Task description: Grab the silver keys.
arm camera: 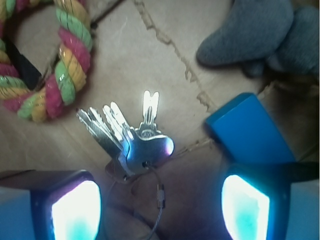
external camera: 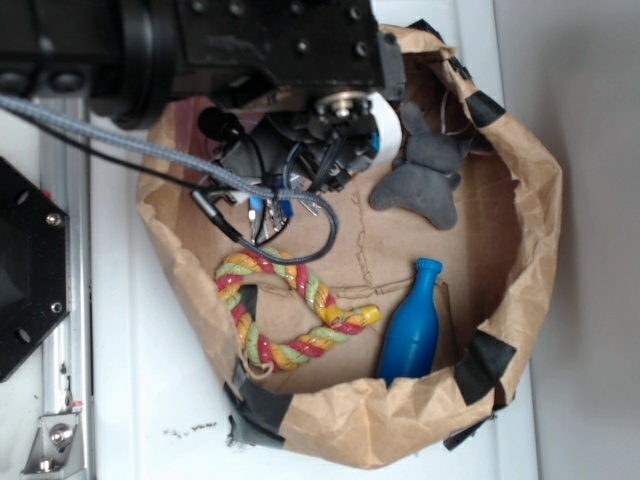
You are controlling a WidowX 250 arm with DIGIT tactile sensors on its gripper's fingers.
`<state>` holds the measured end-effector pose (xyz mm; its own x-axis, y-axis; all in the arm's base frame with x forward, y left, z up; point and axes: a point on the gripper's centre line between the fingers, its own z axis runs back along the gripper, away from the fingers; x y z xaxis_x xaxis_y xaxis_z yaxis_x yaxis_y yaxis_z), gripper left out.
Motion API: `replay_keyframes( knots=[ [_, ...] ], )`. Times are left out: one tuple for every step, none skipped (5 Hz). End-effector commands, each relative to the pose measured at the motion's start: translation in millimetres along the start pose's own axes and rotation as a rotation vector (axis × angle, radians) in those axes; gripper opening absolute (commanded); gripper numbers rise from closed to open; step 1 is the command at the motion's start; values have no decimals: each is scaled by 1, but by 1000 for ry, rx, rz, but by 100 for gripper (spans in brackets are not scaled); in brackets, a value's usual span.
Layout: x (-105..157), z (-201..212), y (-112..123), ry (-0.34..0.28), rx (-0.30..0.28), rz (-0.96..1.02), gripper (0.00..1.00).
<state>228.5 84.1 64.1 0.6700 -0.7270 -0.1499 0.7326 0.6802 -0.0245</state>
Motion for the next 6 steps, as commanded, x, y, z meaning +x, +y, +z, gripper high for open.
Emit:
replay_keyframes(
  knots=[
    [-14, -28, 3, 4, -77, 35, 100],
    [-25, -31, -2, -4, -78, 35, 100],
    [-34, -36, -6, -4, -95, 51, 100],
    [-40, -44, -9, -35, -95, 72, 100],
    [-44, -53, -9, -57, -117, 94, 100],
    [-43, -52, -5, -73, -130, 112, 0]
  ],
)
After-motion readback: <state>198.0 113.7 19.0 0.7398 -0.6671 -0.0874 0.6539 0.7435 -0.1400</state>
